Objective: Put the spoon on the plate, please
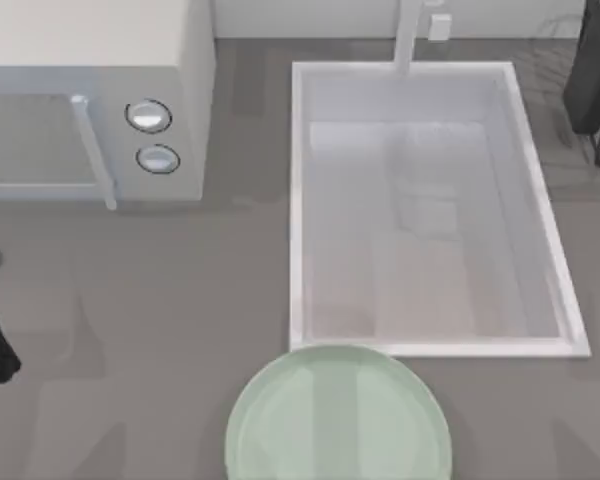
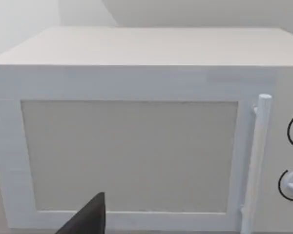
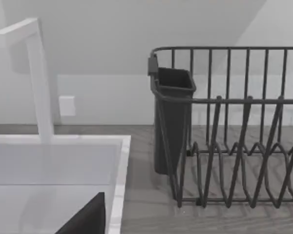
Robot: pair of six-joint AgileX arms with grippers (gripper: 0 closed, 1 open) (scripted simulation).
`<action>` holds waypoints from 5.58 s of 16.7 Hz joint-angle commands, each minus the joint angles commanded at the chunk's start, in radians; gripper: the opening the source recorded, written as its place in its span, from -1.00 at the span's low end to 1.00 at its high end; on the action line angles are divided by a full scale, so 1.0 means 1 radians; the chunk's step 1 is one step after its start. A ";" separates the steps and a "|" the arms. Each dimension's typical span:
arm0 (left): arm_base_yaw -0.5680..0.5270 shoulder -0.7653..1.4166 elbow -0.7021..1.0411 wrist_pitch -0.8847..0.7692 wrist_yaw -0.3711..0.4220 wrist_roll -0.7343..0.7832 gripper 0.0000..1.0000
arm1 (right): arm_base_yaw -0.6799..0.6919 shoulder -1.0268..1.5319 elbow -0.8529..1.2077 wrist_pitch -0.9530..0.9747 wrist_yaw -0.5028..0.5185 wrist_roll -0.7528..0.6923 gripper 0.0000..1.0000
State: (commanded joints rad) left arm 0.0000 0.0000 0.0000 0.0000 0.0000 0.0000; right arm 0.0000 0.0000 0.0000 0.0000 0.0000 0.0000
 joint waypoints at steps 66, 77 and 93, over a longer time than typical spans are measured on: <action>0.359 1.992 1.118 -0.702 -0.001 0.990 -1.00 | 0.000 0.000 0.000 0.000 0.000 0.000 1.00; 0.388 1.895 1.185 -0.859 -0.033 1.005 -1.00 | 0.000 0.000 0.000 0.000 0.000 0.000 1.00; 0.376 1.790 1.349 -1.186 -0.030 0.948 -1.00 | 0.000 0.000 0.000 0.000 0.000 0.000 1.00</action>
State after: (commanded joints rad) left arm 0.3761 1.7896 1.3494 -1.1862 -0.0296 0.9484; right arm 0.0000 0.0000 0.0000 0.0000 0.0000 0.0000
